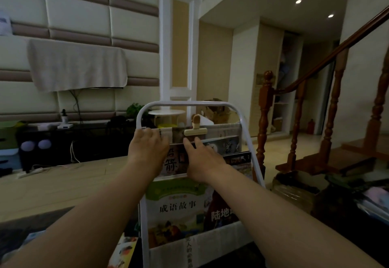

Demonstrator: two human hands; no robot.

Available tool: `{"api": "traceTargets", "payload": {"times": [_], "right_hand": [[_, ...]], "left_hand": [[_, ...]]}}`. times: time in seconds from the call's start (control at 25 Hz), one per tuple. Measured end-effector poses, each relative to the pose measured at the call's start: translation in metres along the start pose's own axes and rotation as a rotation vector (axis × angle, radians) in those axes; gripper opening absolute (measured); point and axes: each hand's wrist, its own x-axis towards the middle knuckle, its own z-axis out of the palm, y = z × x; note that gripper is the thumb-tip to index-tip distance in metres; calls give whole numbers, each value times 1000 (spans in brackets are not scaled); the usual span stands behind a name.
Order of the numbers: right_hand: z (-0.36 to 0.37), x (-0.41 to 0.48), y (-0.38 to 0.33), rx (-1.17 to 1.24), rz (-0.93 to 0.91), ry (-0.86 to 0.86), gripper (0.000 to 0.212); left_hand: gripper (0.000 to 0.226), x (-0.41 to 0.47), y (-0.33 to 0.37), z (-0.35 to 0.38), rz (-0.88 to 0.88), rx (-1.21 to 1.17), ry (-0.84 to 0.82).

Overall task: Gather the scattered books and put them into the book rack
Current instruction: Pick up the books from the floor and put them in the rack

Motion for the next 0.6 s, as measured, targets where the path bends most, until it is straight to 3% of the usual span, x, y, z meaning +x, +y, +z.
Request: {"api": "traceTargets", "payload": {"times": [0.2,0.32,0.6], "right_hand": [[-30,-33,39,32,16,162,66],[-47,-62,77,55,76,205,62],[-59,-142,204,101,281,306,53]], "left_hand": [[65,16,30,-41,83,-419,23],[57,26,73,-69,177,-590,70],[53,39,204,-126,356,-609,78]]}}
